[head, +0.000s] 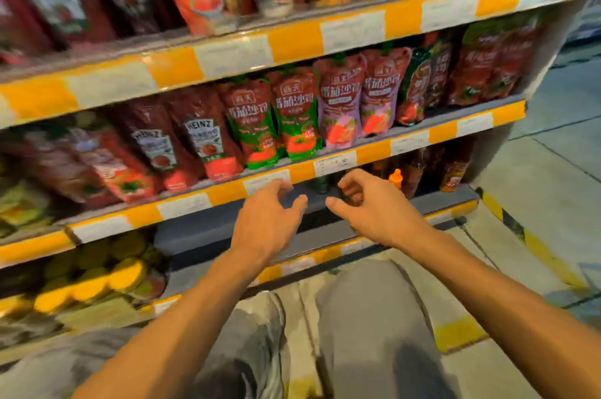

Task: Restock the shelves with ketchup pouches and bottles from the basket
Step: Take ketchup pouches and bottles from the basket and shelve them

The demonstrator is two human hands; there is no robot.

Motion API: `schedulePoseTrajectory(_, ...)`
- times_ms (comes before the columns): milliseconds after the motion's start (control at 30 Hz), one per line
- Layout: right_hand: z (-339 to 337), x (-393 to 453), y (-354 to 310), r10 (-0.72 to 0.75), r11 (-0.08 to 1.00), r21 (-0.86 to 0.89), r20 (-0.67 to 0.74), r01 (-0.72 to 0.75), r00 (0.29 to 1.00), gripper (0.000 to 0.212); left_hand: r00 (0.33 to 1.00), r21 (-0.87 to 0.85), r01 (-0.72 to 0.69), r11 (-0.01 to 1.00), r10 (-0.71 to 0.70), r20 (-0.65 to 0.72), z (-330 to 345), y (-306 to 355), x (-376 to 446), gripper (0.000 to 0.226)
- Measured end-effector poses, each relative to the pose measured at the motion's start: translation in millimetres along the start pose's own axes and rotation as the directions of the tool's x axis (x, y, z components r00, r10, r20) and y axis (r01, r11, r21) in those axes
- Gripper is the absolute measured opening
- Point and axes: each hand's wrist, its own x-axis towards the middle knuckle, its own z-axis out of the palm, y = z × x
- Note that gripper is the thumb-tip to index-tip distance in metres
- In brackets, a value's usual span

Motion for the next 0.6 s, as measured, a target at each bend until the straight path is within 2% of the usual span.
schedulePoseTrajectory(167,-10.5,-28.2,-101.2,-0.223,0.974,-0.031,0.062,0.226,0.973,0.029,0.993,0.147,0.040,0.988,-0.023,-0.116,-112.3,-5.9,-56.0,0.041)
schedulePoseTrajectory(333,3.8,-53.4,-203.6,-0.406,0.910,-0.012,0.175,0.414,0.897,0.032,0.936,0.119,0.127,0.985,-0.080,-0.343,-217.3,-24.3,-121.2,0.032)
schedulePoseTrajectory(467,40.7,-72.9,-281.8,-0.539,0.831,0.028,0.290,0.556,0.791,0.030,0.876,0.066,0.244,0.967,-0.191,-0.443,-280.0,-65.9,-182.6,0.034)
schedulePoseTrajectory(600,100.5,-102.7,-352.3,-0.642,0.727,0.044,0.398,0.686,0.655,0.034,0.784,-0.018,0.404,0.915,-0.356,-0.509,-317.3,-127.3,-252.7,0.032)
